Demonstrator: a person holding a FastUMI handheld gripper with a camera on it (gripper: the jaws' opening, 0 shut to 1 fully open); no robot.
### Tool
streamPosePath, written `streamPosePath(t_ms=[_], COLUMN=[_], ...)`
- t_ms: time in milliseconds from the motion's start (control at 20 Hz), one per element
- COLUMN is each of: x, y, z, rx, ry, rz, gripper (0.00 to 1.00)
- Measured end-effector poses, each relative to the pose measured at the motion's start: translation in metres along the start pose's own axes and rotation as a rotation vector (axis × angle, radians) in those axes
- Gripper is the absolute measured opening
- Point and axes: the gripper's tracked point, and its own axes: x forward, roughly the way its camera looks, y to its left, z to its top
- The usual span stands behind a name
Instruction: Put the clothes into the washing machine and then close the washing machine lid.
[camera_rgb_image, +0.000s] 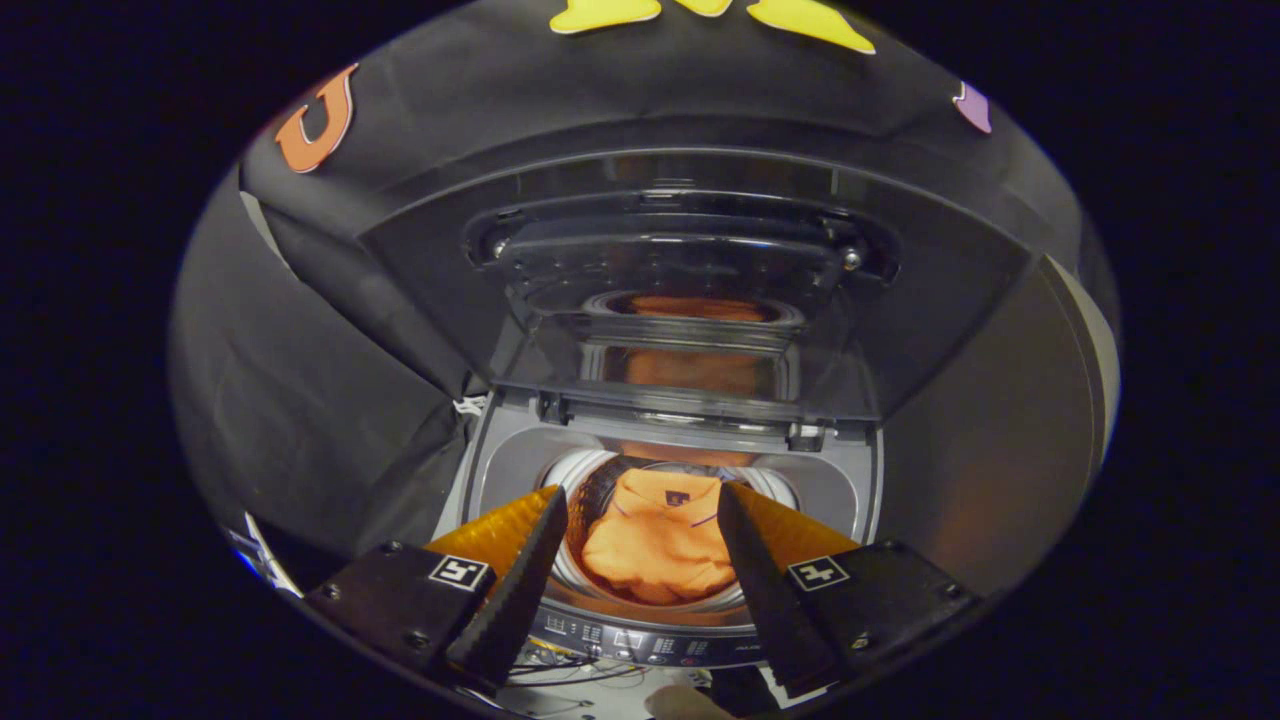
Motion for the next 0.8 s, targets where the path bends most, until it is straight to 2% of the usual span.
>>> streamPosePath(t_ms=[400, 600, 800], x=[-0.015, -0.042, -0.075], y=[-0.005, 0.000, -0.004], z=[0.004, 0.017, 0.048], rx=[-0.021, -0.019, -0.065], ry=[-0.044, -0.125, -0.232], rz=[-0.028, -0.013, -0.030], gripper=[0.94, 0.94, 0.94])
